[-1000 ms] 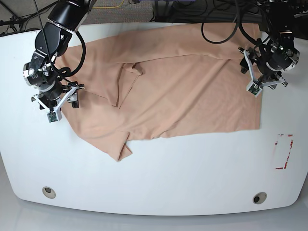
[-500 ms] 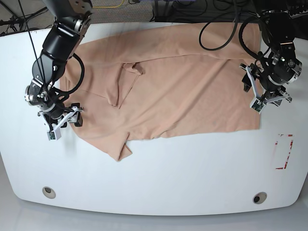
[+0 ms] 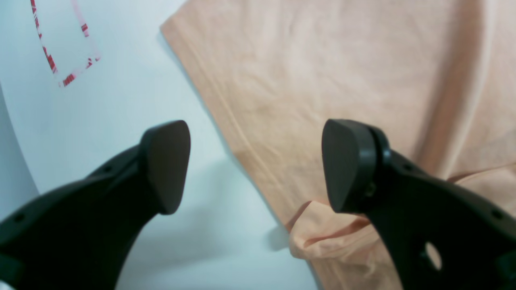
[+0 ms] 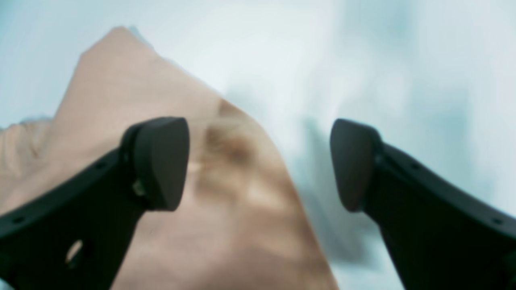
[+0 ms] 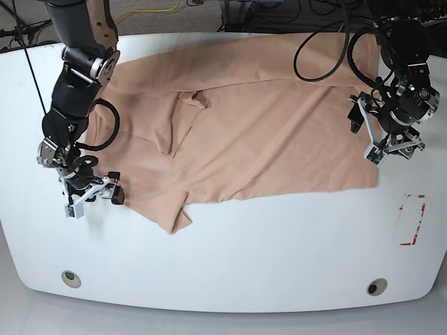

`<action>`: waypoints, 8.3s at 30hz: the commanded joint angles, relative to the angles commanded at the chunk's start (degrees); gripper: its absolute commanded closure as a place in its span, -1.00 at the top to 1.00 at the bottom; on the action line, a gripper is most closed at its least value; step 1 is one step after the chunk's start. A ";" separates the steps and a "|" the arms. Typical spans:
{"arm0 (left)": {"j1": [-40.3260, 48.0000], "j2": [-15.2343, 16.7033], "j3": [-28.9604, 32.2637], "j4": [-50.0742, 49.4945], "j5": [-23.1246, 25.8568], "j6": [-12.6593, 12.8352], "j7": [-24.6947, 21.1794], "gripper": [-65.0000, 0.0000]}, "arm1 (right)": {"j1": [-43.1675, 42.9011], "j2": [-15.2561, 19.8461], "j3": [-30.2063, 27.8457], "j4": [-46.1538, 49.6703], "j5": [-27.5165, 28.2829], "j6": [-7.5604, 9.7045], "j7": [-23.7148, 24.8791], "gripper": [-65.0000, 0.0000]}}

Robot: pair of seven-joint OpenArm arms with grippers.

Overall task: Fold the T-shirt properly
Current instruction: 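Move the left gripper along the shirt side toward the hem, then grasp the shirt hem corners with both grippers, then lift and fold the hem with both grippers over toward the collar, then lower the folded hem with both grippers and adjust the right gripper's hold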

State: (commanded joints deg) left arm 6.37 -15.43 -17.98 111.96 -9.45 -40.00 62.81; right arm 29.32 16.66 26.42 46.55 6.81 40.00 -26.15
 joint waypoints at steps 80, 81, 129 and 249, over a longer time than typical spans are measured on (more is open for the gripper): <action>-35.52 0.00 -6.51 -63.74 5.36 0.00 -17.93 0.76 | -4.13 -2.46 -9.14 -3.60 0.09 -2.59 8.53 -0.93; -35.52 0.09 -6.51 -63.74 5.36 0.00 -17.93 0.74 | -4.22 -2.46 -9.14 -3.52 0.09 -2.59 8.53 -0.93; -34.46 0.35 -0.53 -40.97 5.27 0.00 -1.49 -1.00 | -13.71 -1.93 -8.88 38.77 0.09 -2.68 -19.87 -0.94; 7.12 -8.97 5.54 -22.51 -1.14 0.00 -1.76 -0.25 | -41.58 -8.00 3.34 55.56 0.09 0.00 -25.05 -0.43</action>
State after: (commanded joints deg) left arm 13.49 -24.40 -12.44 89.45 -10.59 -40.00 61.05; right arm -12.26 8.66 29.76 102.11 6.90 40.00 -51.21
